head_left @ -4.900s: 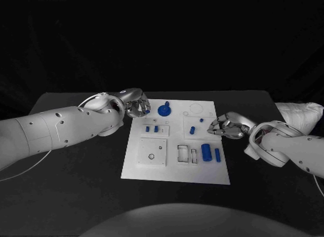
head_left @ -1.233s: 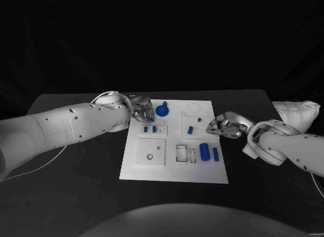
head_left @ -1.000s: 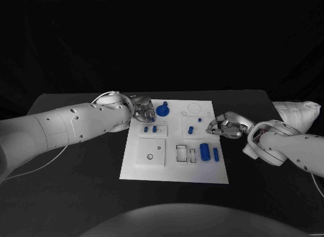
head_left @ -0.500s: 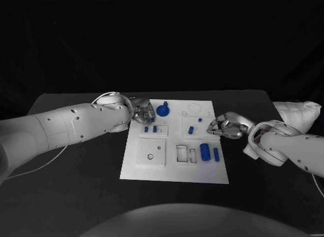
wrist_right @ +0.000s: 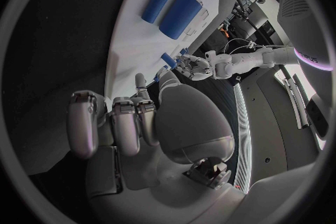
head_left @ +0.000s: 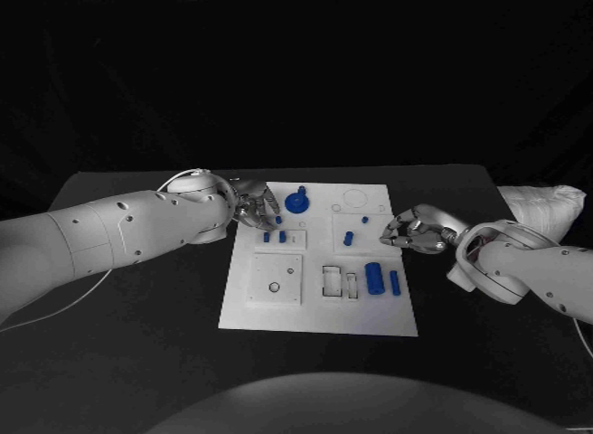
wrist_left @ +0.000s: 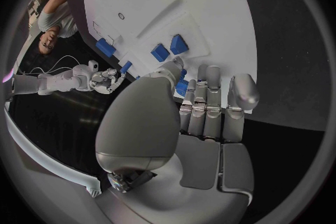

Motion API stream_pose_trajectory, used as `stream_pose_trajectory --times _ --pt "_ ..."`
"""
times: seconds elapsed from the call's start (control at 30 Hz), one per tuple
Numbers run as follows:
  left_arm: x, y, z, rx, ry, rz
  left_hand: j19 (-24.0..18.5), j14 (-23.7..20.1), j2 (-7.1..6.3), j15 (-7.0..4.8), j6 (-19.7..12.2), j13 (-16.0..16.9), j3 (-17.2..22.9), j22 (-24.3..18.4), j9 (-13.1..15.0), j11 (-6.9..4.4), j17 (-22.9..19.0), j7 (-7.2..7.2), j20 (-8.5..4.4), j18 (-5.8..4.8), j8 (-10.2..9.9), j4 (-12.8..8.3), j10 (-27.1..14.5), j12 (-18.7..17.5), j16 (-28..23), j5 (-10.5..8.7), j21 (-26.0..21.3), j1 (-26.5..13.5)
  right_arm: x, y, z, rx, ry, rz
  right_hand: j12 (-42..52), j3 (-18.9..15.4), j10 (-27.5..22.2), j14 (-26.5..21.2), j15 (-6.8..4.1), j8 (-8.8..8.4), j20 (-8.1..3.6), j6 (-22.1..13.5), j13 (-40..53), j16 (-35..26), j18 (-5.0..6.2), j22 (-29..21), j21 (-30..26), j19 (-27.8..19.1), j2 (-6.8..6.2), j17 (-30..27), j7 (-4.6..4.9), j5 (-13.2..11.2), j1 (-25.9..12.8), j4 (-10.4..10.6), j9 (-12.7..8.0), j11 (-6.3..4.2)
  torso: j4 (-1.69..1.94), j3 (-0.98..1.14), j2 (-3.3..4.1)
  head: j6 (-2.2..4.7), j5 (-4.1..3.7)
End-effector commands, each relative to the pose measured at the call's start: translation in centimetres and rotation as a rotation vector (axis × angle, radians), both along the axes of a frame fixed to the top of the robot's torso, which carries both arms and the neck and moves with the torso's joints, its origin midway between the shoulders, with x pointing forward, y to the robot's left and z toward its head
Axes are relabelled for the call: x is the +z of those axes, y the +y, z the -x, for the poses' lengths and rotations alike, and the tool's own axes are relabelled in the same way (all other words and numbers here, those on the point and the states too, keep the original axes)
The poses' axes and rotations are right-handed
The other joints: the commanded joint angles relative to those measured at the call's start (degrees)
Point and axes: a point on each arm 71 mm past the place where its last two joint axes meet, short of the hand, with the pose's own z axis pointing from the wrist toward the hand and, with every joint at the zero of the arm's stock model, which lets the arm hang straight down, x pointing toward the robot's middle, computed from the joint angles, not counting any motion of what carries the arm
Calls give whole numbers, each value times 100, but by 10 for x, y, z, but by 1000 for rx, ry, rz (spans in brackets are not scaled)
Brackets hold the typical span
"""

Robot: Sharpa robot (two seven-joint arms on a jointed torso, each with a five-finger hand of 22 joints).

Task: Assemble the parts on the task board

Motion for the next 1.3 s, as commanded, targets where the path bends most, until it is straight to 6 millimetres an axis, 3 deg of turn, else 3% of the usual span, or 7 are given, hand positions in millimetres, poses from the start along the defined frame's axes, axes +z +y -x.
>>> stream_pose_trajectory --times 0.03,0.57,0.73,0.8,0.87,1.03,1.3 --pt "11 3 -1 -7 -48 -1 -14 90 -8 10 65 33 -71 815 3 10 24 37 30 64 80 29 -139 41 74 11 -16 72 2 -2 0 -5 -26 -1 -20 7 628 608 2 4 -10 47 1496 20 87 1164 19 -16 -47 1507 -18 -22 18 19 -4 -15 -1 -6 -18 -1 25" --pt "76 56 -6 9 -101 -78 107 996 -382 80 33 -33 -1611 828 -79 123 427 -181 85 52 256 322 -1678 -65 1348 -475 14 -220 83 5 -28 20 -222 5 -4514 -135 -2464 454 -177 -136 -192 207 -2314 -325 136 1073 -232 -42 -292 1127 -121 -350 99 213 -65 -157 119 -79 -188 -1 -85" --pt "91 64 -10 6 -140 71 -653 435 -780 38 -137 -214 -3110 522 -133 222 -333 -289 75 251 177 343 -2466 -410 814 -338 -847 -502 122 12 -40 78 -258 78 -5981 -191 -3109 107 -91 -282 -129 169 -3253 -1041 324 710 -1172 -542 -364 381 -46 -777 294 153 -114 -29 314 -130 -294 -1 -301" --pt "94 63 -13 14 -158 184 -1028 180 -795 53 -255 -279 -3106 336 -173 236 -620 -348 75 343 111 336 -2714 -509 514 -209 -1318 -582 130 16 -43 116 -277 134 -6720 -62 -3829 -47 68 -392 -8 63 -3733 -1293 362 571 -1525 -734 -405 134 -72 13 628 -43 -162 180 403 -143 -322 -1 -361" --pt "94 60 -15 23 -189 282 -1105 160 -710 49 -248 -305 -3007 276 -180 225 -682 -361 78 363 114 345 -2808 -537 444 -59 -1449 -535 133 20 -46 154 -297 192 -7151 249 -4110 -140 54 -535 0 -66 -4104 -1431 418 499 -1709 -826 -484 -3 -221 689 1038 -274 -240 251 500 -143 -339 -1 -420" --pt "85 56 -7 36 -287 513 -855 433 38 -6 -132 -346 -2404 242 -196 176 -856 -319 45 336 168 344 -2873 -452 423 537 -1404 -336 123 31 -53 233 -346 350 -7505 846 -4230 -304 -19 -842 -59 -247 -4609 -1658 481 368 -2082 -990 -820 -239 -425 -18 1196 -378 -434 203 655 -128 -343 -1 -498" --pt "69 45 18 49 -295 753 -178 1115 476 -91 214 -400 -2145 374 -248 117 -548 -26 -44 214 246 305 -2753 -147 874 426 -965 -355 77 30 -56 276 -350 469 -7434 1089 -4443 -153 -61 -993 -89 -303 -4774 -1376 418 479 -1871 -765 -1301 -29 -597 -480 697 -179 -608 136 793 -152 -384 -1 -695"
